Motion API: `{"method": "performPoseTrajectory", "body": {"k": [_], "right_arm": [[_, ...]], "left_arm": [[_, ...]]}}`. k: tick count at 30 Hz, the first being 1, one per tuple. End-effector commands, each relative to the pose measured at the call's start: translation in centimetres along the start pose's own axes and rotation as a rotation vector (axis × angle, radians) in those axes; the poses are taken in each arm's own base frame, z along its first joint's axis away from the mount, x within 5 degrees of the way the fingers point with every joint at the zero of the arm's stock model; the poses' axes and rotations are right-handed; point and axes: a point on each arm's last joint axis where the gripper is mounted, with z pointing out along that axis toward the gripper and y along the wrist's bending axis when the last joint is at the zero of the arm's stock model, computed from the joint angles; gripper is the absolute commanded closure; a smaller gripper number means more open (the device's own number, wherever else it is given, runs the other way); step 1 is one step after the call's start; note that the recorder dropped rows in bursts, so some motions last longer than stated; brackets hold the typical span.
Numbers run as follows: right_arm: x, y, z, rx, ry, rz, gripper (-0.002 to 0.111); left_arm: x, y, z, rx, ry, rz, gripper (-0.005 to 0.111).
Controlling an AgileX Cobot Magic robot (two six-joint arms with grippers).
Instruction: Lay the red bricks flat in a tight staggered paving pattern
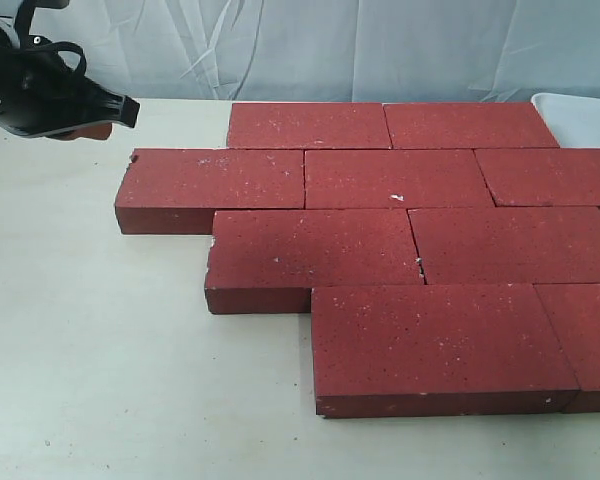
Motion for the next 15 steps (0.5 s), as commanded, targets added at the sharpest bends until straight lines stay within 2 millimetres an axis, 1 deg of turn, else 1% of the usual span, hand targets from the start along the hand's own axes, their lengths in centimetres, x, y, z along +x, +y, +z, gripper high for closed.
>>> {"method": "performPoseTrajectory", "body": {"k": [1,15], "right_arm": [[0.06,-0.04,-0.03,0.003,-0.003,-0.001,0.109],[0.06,-0.04,-0.03,0.003,-0.003,-0.001,0.109]], "left_arm": [[-0.02,-0.12,-0.09,0.000,-0.011,0.005,0.107],[0.02,-0.13,-0.09,0.001,-0.007,0.005,0.107]]}}
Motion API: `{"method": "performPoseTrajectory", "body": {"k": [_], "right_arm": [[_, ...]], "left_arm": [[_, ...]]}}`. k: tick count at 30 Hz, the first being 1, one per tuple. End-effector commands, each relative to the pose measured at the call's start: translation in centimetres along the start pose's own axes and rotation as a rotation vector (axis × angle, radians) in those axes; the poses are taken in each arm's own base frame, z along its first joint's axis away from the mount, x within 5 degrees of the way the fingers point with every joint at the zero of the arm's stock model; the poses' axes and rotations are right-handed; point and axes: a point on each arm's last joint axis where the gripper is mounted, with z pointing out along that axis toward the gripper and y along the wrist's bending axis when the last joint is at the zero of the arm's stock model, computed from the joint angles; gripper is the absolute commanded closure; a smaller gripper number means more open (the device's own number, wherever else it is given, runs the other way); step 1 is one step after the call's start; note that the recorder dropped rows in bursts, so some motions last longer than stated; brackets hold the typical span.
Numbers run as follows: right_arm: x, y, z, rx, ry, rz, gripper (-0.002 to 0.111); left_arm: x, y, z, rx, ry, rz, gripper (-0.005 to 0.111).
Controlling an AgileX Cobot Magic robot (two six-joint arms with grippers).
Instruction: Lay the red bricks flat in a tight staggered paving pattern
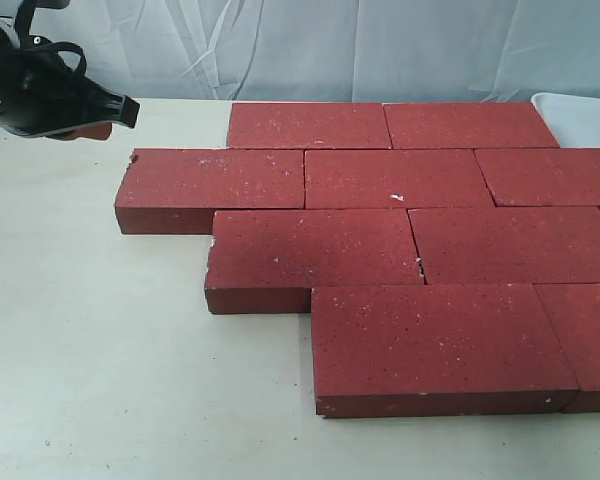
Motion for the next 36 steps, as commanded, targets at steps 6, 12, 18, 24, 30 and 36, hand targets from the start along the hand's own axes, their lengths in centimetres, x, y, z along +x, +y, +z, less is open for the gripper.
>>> {"method": "performPoseTrajectory", "body": {"k": [6,12,18,24,30,36], "right_arm": [[0.4,-0.1,-0.8,0.000,-0.034,0.001,0.109],[2.1,-0.3,-1.8,-0.003,-0.074,0.003,0.109],[4.4,-0.6,-2.4,0.002,-0.097,-0.003,0.109],[5.0,-0.6,-2.4,-0.002,-0.096,0.003,0.109],[5.0,-0.6,-2.4,-0.002,-0.100,0.001,0.109],[5.0,-0.6,-2.4,-0.002,-0.100,-0.001,0.109]], "left_arm": [[-0.1,-0.1,-0.1,-0.001,-0.018,0.005,0.107],[-0.1,-0.1,-0.1,-0.001,-0.019,0.005,0.107],[-0.1,-0.1,-0.1,-0.001,-0.019,0.005,0.107],[-0.1,-0.1,-0.1,0.000,-0.019,0.004,0.107],[-0.1,-0.1,-0.1,0.000,-0.019,0.004,0.107],[-0.1,-0.1,-0.1,0.000,-0.019,0.004,0.107]]}}
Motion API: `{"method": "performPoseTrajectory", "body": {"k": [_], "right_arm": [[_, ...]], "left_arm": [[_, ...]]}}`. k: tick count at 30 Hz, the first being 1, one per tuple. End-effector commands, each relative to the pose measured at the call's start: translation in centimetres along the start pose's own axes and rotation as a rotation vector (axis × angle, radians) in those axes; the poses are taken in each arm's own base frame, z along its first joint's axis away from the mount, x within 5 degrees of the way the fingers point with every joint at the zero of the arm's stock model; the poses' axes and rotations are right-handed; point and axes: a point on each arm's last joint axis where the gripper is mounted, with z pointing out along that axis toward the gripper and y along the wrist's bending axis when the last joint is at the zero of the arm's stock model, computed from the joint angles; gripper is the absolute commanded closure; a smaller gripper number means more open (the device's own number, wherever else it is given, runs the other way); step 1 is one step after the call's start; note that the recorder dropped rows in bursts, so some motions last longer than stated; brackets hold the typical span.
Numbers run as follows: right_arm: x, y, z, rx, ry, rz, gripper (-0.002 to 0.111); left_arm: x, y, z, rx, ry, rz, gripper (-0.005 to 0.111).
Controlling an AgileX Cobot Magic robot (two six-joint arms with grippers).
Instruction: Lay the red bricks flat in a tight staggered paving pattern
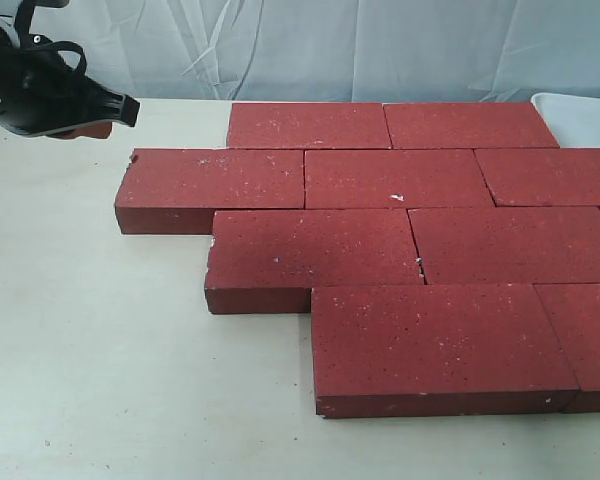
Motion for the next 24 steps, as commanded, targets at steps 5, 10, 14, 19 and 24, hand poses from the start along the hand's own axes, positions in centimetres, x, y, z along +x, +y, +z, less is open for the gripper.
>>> {"method": "performPoseTrajectory", "body": {"k": [5,10,14,19,24], "right_arm": [[-0.03,-0.03,-0.06,0.003,-0.016,-0.010,0.109],[-0.03,-0.03,-0.06,0.004,-0.016,-0.073,0.109],[-0.03,-0.03,-0.06,0.004,-0.016,-0.096,0.109],[-0.02,0.00,-0.06,0.001,-0.015,-0.094,0.109],[0.05,0.51,-0.49,-0.061,-0.032,-0.008,0.109]], "left_arm": [[-0.03,-0.13,-0.09,0.001,-0.013,0.004,0.107],[-0.03,-0.13,-0.09,0.001,-0.013,0.004,0.107],[-0.03,-0.13,-0.09,0.001,-0.013,0.004,0.107],[-0.03,-0.13,-0.09,0.001,-0.013,0.004,0.107],[-0.03,-0.13,-0.09,0.001,-0.013,0.004,0.107]]}}
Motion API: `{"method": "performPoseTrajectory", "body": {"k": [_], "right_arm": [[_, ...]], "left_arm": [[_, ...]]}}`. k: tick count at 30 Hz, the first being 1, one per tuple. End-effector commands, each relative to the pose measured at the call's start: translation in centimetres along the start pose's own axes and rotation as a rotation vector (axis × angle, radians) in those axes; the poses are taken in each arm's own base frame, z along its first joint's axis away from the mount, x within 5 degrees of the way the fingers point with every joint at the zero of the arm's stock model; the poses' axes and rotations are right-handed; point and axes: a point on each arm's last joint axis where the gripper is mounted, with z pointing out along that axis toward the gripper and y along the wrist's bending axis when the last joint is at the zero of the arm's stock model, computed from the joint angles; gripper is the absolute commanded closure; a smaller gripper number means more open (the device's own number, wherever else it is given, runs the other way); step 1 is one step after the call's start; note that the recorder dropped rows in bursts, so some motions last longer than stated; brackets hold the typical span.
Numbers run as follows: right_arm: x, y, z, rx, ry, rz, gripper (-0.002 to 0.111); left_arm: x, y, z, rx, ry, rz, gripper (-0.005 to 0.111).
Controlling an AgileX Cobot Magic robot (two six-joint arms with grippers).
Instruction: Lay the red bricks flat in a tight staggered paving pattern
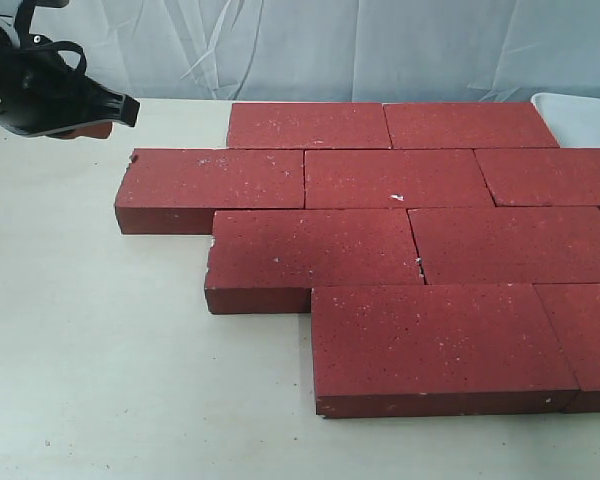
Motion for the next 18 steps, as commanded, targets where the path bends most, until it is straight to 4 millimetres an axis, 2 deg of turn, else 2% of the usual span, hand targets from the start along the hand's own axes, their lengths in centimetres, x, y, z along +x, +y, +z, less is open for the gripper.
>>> {"method": "performPoseTrajectory", "body": {"k": [1,9,18], "right_arm": [[0.0,0.4,-0.6,-0.048,-0.041,0.063,0.109],[0.4,0.0,-1.7,-0.010,-0.109,0.010,0.109],[3.4,0.0,-0.4,-0.010,-0.105,0.002,0.109]], "left_arm": [[0.0,-0.1,-0.1,0.001,-0.013,0.004,0.107],[0.0,-0.1,-0.1,0.001,-0.013,0.004,0.107],[0.0,-0.1,-0.1,0.002,-0.005,0.004,0.107]]}}
